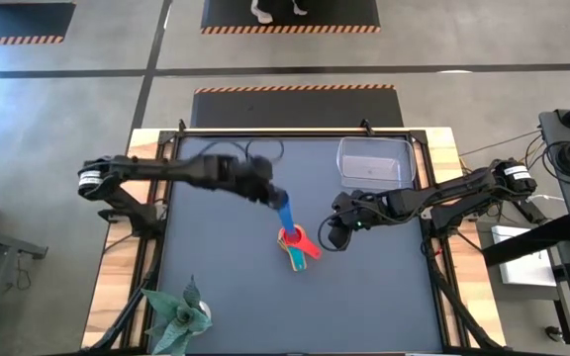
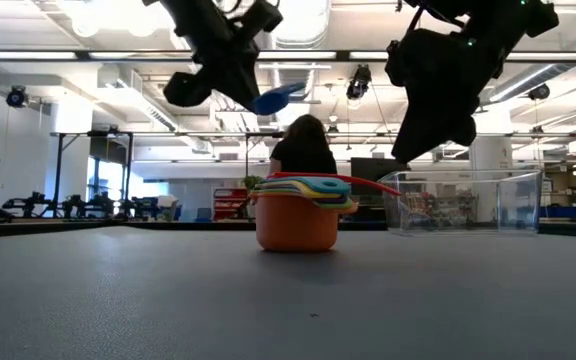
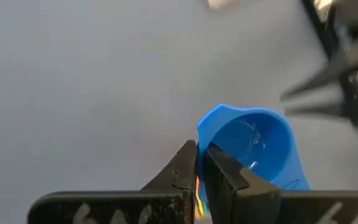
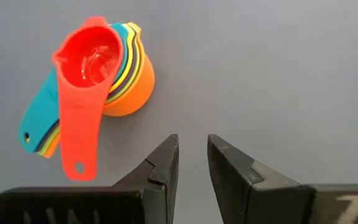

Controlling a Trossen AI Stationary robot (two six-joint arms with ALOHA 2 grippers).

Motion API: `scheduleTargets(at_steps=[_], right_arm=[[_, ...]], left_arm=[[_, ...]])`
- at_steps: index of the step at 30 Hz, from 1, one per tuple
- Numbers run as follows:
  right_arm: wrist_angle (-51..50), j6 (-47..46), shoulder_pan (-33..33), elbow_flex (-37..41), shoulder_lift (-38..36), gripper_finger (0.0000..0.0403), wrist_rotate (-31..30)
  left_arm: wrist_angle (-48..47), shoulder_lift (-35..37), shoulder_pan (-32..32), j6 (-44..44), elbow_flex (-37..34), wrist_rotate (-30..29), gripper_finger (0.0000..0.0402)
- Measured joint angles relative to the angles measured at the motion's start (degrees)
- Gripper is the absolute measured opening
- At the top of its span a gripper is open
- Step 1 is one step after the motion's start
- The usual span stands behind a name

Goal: Nest measuring cups in basket
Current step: Stack the blue measuring cup on top of the red measuring cup

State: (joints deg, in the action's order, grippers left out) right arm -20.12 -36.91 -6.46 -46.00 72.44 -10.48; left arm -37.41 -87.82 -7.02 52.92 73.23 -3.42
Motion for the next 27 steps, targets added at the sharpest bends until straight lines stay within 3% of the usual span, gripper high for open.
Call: scheduleTargets(at_steps=[6,14,21,27], right_arm=[[0.1,0.71,0.09,0.08,0.0,0.0075,-3.32],[0.79,2.55,1.5,0.13,0.0,0.0075,-3.65],[1.62,2.94,2.21,0.15,0.0,0.0075,-3.65],[1.63,3.31,2.25,0.15,0.0,0.0075,-3.65]], left_arm=[[6.18,-0.32,7.99,11.54,-3.51,-3.37,0.0],[9.54,-0.36,10.87,20.13,-7.4,-3.68,0.0],[12.99,-2.13,11.47,22.3,-9.98,-2.82,0.0],[18.43,-4.95,11.51,22.66,-11.87,1.57,0.0]])
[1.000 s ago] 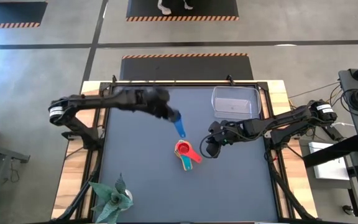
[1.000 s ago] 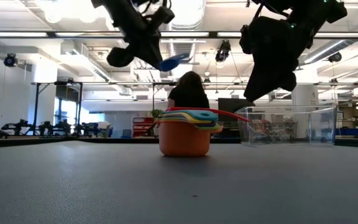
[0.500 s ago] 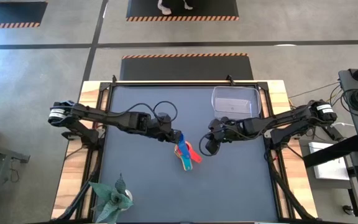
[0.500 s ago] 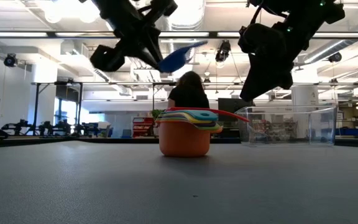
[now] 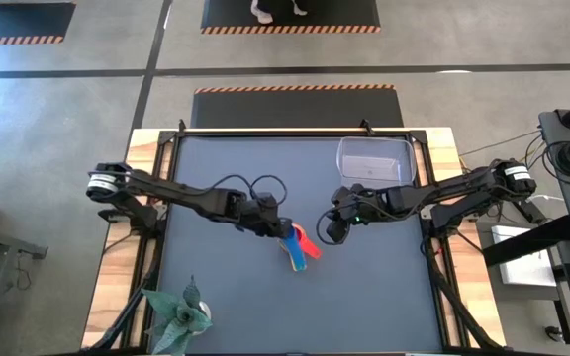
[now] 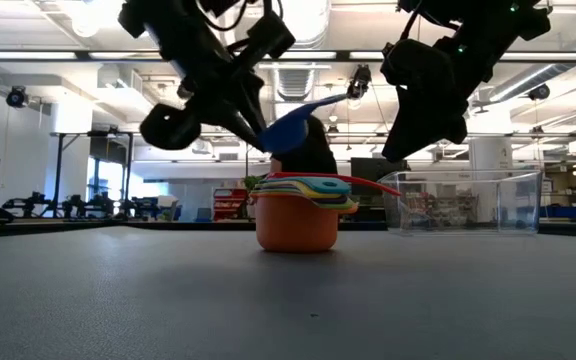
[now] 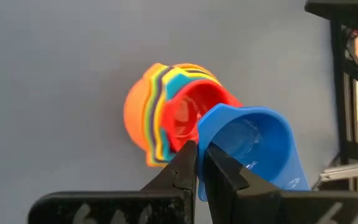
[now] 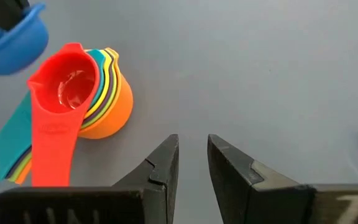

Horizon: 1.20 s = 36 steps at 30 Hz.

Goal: Nest measuring cups in basket
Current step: Stack the blue measuring cup on top of the red measuring cup

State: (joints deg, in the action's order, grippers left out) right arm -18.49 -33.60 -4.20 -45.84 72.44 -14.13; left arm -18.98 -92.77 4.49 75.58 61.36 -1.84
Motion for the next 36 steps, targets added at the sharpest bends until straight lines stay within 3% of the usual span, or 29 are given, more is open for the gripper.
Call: scheduleTargets(at_steps=[8,19,27,31,36], right_arm=[[-0.01,0.17,0.02,0.0,0.0,0.0075,0.08],[-0.03,0.28,0.02,0.19,0.0,0.0075,0.11],[-0.04,0.45,0.02,0.26,0.0,0.0075,0.11],[0.0,0.9,0.02,0.4,0.0,0.0075,0.15],[0.14,0.32,-0.01,1.13,0.33,0.0075,0.76]], left_arm=[[2.2,-2.13,0.13,2.96,0.0,1.41,0.0004],[1.61,-2.69,0.42,2.95,-0.02,2.58,0.0075],[1.51,-1.65,0.43,-5.09,-0.02,3.72,0.012],[1.73,-0.38,1.4,-11.79,-0.02,8.46,0.0122],[1.0,-0.67,4.38,-15.24,-0.02,10.32,0.0114]])
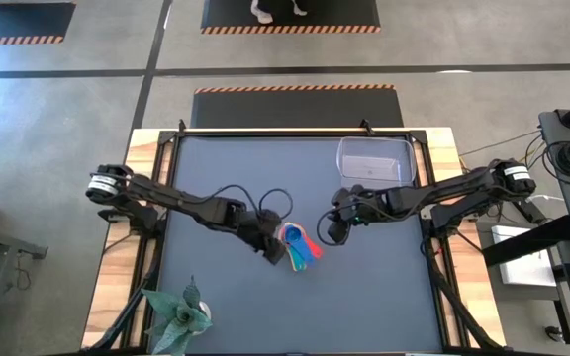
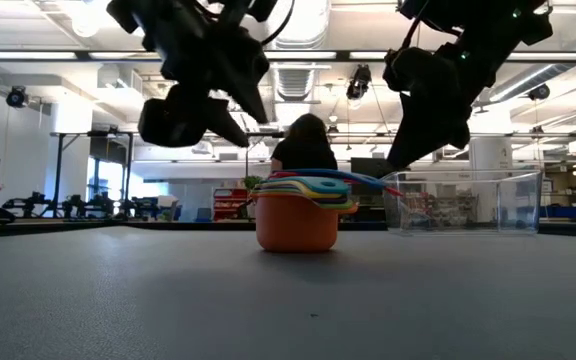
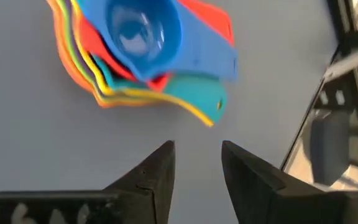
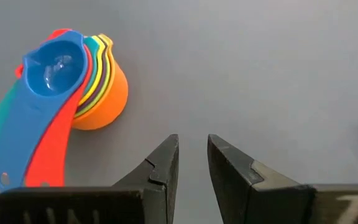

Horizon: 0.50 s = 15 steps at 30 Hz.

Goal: Nest measuring cups in basket
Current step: Stack the blue measuring cup on top of the red measuring cup

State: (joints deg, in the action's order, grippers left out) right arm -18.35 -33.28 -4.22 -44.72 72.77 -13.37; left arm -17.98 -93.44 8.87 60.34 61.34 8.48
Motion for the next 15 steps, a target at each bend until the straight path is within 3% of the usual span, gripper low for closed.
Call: scheduleTargets(at_steps=[5,11,15], right_arm=[[1.33,-0.01,-0.01,0.08,2.52,0.0075,2.13],[5.36,-0.12,-0.01,0.08,8.27,0.0075,8.96],[5.84,-1.41,-0.03,0.01,11.46,0.0075,10.61]], left_arm=[[-0.37,-2.54,2.01,1.3,0.0,-0.17,0.0086],[-0.27,-4.88,2.94,7.47,0.0,-3.76,0.0013],[-0.13,-6.37,3.16,9.6,0.02,-4.54,0.0008]])
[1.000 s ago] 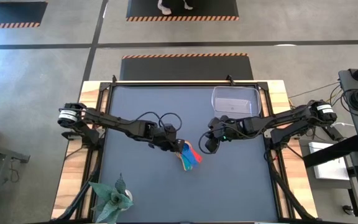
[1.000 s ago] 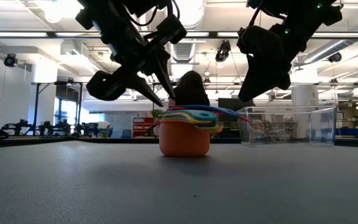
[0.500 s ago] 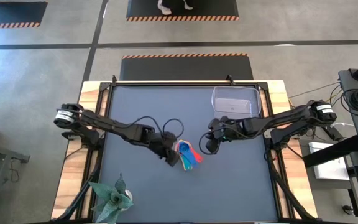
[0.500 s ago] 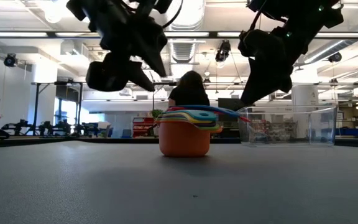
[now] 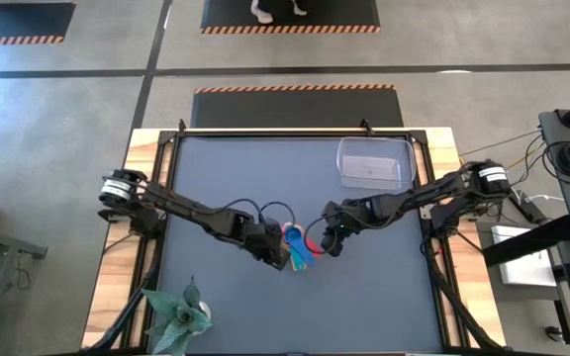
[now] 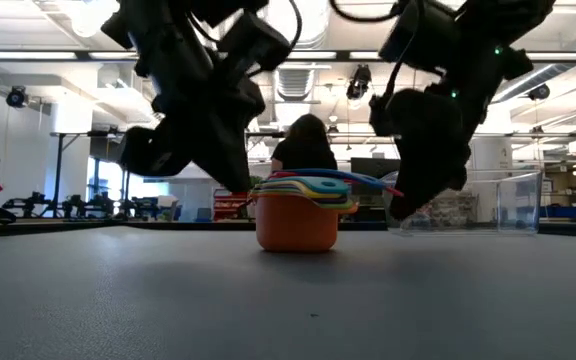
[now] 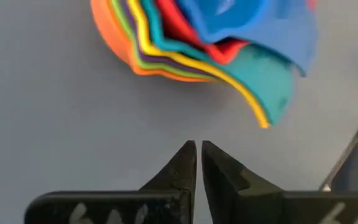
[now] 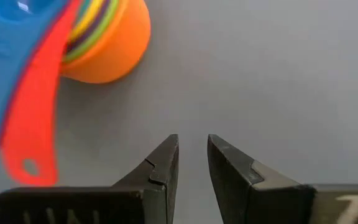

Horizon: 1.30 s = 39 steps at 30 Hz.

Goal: Nest measuring cups in basket
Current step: Stack the blue measuring cup on top of the red measuring cup

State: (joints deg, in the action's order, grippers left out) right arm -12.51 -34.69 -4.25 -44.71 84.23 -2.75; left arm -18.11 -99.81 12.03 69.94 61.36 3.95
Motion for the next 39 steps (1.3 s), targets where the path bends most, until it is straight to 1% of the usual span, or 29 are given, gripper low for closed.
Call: scheduleTargets(at_steps=[8,21,27,35,39], right_arm=[[1.24,-1.97,-0.01,-0.13,2.37,0.0075,2.83],[7.76,-4.32,-0.79,-0.17,2.54,0.0075,3.24],[8.73,-4.46,-1.09,-0.17,3.36,0.0075,3.56],[9.87,-6.29,-1.14,-0.58,5.04,0.0075,8.44],[10.65,-6.71,-1.14,-1.72,4.98,0.0075,8.79]], left_arm=[[1.66,-3.83,0.31,2.53,-0.02,0.09,0.0],[7.94,-6.83,0.31,4.7,0.0,0.07,0.0],[10.84,-8.25,0.05,6.17,0.0,-1.06,0.0],[15.65,-9.96,-0.13,8.04,-0.01,-1.52,0.0],[15.72,-10.31,-0.22,8.76,0.24,-2.22,0.0]])
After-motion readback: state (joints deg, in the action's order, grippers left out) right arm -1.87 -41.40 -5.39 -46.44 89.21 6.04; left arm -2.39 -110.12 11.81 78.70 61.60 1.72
